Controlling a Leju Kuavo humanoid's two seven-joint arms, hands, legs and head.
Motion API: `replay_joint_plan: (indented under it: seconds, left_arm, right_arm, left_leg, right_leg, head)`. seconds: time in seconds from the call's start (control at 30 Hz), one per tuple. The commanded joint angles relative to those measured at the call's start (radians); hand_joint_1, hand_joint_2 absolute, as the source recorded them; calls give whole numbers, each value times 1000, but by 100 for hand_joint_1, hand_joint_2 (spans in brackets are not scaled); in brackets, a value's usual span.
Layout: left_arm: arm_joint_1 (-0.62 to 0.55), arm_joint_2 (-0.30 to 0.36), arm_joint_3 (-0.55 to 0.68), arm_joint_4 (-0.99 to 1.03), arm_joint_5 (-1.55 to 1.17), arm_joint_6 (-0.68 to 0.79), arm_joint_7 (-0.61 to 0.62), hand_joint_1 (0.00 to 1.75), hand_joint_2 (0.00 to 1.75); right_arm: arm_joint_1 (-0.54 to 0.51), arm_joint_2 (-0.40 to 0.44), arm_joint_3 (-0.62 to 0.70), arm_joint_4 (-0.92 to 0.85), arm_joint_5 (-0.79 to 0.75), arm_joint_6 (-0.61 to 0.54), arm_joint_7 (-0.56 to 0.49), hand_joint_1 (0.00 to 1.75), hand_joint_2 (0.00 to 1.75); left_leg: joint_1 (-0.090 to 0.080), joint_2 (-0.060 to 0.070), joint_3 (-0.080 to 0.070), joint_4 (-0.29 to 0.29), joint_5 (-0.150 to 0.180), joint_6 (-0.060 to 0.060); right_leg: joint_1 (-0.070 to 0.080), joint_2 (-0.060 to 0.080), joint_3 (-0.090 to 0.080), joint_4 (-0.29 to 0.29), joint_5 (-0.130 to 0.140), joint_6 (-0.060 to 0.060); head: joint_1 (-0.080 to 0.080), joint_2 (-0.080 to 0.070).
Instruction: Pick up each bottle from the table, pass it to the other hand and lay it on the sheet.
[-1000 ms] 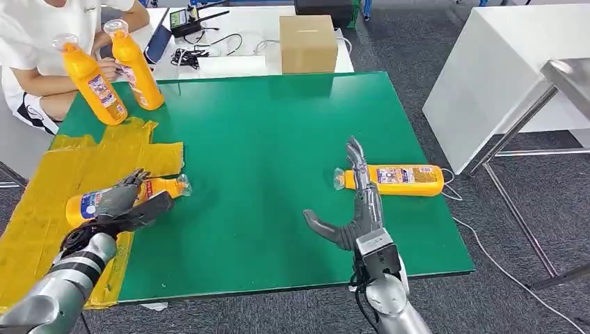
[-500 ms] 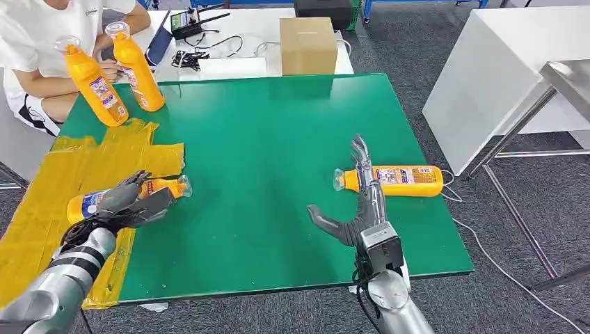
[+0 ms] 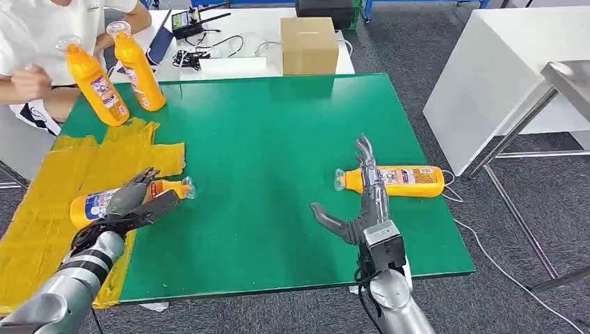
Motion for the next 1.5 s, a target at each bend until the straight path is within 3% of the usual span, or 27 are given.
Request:
replay_joint_plan:
  seconds: [0.03, 0.3, 0.33, 0.5, 0.7, 0.83, 0.9, 0.97, 1.17, 1.37, 1.5]
  left_arm:
    - [135, -41, -228, -430, 226, -125, -10, 0, 0]
    - [182, -22, -275, -554, 359, -89, -54, 0, 0]
    - [208, -27, -268, -606, 384, -63, -72, 0, 175]
    - [357, -74, -178, -873, 584, 13, -137, 0, 175]
    - [429, -102, -89, -1026, 789, 56, -201, 0, 175]
    - [468, -104, -47, -1095, 966, -58, -183, 0, 175]
    - [478, -104, -35, -1102, 1019, -101, -180, 0, 175]
    - [476, -107, -35, -1093, 1028, -108, -186, 0, 175]
    - [467, -110, -46, -1076, 1046, -124, -188, 0, 175]
    - [436, -111, -84, -1021, 1112, -203, -169, 0, 175]
    - [431, -113, -110, -1018, 1115, -209, -169, 0, 175]
  right_arm:
    - [9, -10, -54, -2, 27, 18, 17, 0, 175]
    - [-10, -54, -68, -12, 166, -42, 55, 0, 175]
    - [-16, -87, -70, -12, 247, -70, 84, 0, 175]
    - [-87, -242, -141, 71, 483, -47, 218, 0, 175]
    - [-158, -336, -177, 176, 538, 34, 237, 0, 175]
    - [-233, -504, -123, 295, 636, 163, 289, 0, 175]
    - [-318, -631, -41, 388, 652, 281, 279, 0, 175]
    - [-406, -676, 5, 472, 641, 332, 247, 0, 175]
    - [-454, -679, 59, 502, 654, 351, 263, 0, 175]
    - [-608, -646, 180, 708, 647, 398, 244, 0, 175]
    - [-667, -578, 251, 876, 666, 352, 259, 0, 175]
  left_leg:
    - [0, -1, -2, 0, -1, -1]
    - [-1, 5, -6, 0, -2, -2]
    - [-1, 5, -7, 0, -2, -1]
    - [0, 6, -9, 1, -2, 0]
    - [-1, 7, -11, 1, -2, 0]
    - [-2, 7, -11, 1, -3, 1]
    - [-2, 8, -10, 2, -3, 1]
    - [-3, 9, -11, 3, -4, 1]
    - [-3, 6, -11, 1, -2, 2]
    - [-3, 8, -9, 1, -2, 2]
    - [-2, 8, -10, 0, -2, 2]
  right_leg:
    - [0, -2, 0, -1, -1, 1]
    - [0, 0, -4, 0, -1, 1]
    - [0, 1, -5, 0, 0, 1]
    - [0, 3, -8, -1, 1, 2]
    - [0, 4, -9, -1, 1, 2]
    - [-1, 4, -9, -1, 1, 2]
    - [-1, 5, -9, 0, 1, 2]
    - [-2, 6, -9, 1, 1, 3]
    - [-2, 4, -8, -1, 1, 2]
    - [-2, 6, -7, -1, 2, 3]
    - [-1, 5, -8, -2, 3, 3]
  head:
    - [0, 0]
    - [0, 0]
    - [0, 0]
    - [0, 0]
    - [1, 0]
    - [0, 0]
    - [0, 0]
    - [0, 0]
    - [0, 0]
    - [0, 0]
    - [0, 0]
